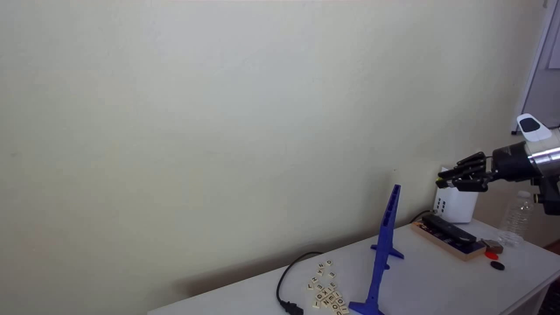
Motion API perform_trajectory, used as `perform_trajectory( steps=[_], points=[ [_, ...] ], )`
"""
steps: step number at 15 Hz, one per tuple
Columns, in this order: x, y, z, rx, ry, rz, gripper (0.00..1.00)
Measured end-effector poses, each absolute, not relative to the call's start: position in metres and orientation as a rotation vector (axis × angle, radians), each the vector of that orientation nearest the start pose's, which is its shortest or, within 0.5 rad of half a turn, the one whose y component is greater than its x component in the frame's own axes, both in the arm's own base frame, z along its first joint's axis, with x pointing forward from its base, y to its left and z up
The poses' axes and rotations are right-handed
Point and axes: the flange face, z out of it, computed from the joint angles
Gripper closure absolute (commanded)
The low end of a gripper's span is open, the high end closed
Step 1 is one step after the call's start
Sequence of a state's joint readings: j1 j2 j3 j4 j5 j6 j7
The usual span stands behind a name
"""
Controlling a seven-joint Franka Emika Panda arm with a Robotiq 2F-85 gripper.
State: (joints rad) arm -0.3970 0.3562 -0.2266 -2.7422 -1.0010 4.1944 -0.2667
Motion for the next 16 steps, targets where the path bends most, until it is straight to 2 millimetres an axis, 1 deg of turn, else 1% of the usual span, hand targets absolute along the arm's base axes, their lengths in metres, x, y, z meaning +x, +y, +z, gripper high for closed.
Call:
perform_trajectory(
  steps=[13,14,16],
  points=[
    [0.3568,-0.1175,0.2405,-2.584,-0.956,-1.533,0.64],
    [0.3568,-0.1175,0.2405,-2.584,-0.956,-1.533,0.89],
    [0.3568,-0.1174,0.2405,-2.584,-0.956,-1.533,0.89]
  ],
)
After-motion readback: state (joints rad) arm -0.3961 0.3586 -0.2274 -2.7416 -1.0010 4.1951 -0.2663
